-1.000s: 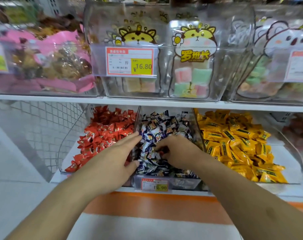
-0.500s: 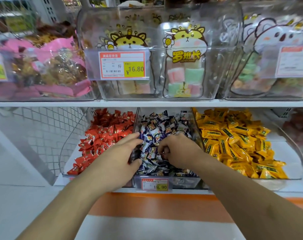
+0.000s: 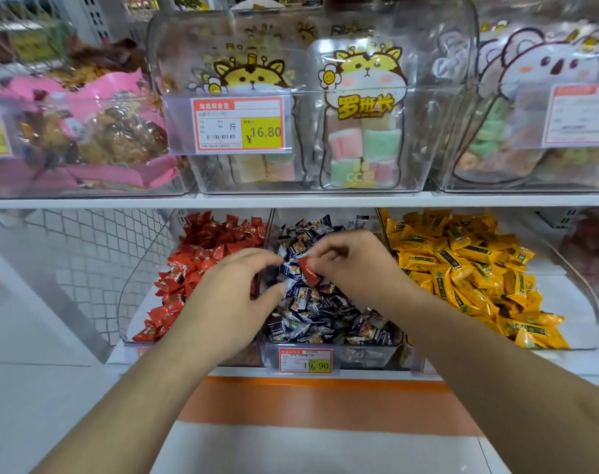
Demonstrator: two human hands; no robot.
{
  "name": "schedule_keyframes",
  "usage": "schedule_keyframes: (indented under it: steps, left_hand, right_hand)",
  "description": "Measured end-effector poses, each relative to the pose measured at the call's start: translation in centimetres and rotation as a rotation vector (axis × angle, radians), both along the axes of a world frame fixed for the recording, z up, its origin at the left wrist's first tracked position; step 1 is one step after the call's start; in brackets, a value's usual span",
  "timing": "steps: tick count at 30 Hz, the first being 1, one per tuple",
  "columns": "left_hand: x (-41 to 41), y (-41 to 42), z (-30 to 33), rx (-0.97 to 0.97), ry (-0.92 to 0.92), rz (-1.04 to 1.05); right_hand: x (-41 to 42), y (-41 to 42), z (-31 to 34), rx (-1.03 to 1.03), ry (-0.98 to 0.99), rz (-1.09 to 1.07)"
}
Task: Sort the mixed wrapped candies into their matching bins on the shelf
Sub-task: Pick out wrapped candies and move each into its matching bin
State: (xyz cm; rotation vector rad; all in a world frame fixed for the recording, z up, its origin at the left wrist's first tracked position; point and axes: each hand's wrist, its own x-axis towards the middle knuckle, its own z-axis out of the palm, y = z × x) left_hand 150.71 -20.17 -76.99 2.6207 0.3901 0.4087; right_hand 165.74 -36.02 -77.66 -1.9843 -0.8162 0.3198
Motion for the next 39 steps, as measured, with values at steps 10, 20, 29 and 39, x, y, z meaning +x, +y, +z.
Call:
schedule_keyframes:
  steps: [10, 20, 29, 39]
  left_hand:
    - [-0.5, 0.0, 1.5, -0.381, -0.196, 0.168]
    - [-1.6, 1.0, 0.1, -0.002, 0.122, -0.01]
    - [-1.8, 1.8, -1.7, -0.052, 0.241, -0.104]
    - [-1.9, 2.4, -1.9, -0.076, 0.246, -0.119]
  right_hand:
    - [-2.3, 0.4, 2.5, 0.178, 0.276, 0.014]
    - [0.6, -0.8, 0.8, -0.521, -0.426, 0.042]
    - [0.9, 1.9, -2.3, -0.799, -0.461, 0.279]
    - [-0.7, 0.5, 1.7, -1.176, -0.366, 0.267]
